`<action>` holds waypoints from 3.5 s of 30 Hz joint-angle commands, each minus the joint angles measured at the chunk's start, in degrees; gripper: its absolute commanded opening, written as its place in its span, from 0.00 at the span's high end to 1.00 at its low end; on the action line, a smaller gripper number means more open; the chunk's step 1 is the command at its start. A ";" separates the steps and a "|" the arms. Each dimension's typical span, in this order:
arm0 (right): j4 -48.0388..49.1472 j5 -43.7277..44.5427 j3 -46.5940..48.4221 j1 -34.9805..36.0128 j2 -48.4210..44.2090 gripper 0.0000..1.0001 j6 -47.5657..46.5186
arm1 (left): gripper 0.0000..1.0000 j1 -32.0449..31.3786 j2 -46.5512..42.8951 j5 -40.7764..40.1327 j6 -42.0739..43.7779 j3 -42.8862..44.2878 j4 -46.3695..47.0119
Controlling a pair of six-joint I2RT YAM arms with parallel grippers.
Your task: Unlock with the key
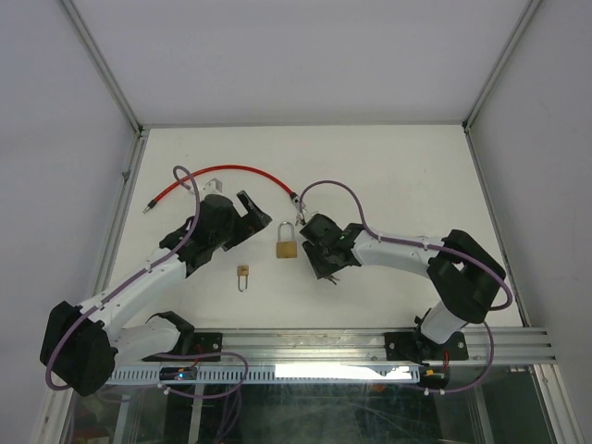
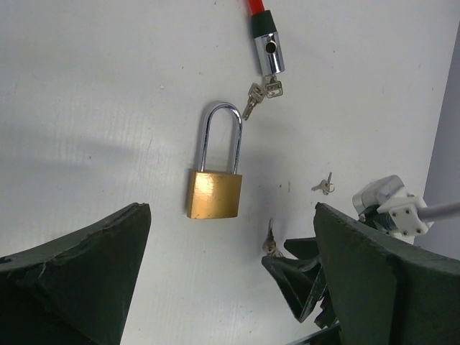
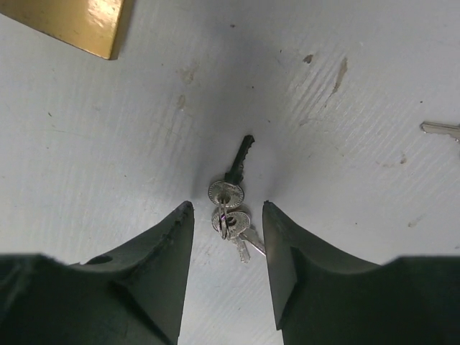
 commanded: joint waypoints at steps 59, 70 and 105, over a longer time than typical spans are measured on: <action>28.89 -1.70 -6.10 2.84 -14.66 1.00 7.72 | 0.42 -2.60 9.59 20.25 -12.19 -16.75 50.49; 30.11 -2.10 -6.72 3.11 -14.88 1.00 8.37 | 0.93 -3.12 9.75 16.77 -10.40 -17.39 52.64; 69.73 -28.73 -24.74 -10.22 -29.52 0.49 13.40 | 1.00 -3.30 -1.59 33.51 16.41 -13.71 67.24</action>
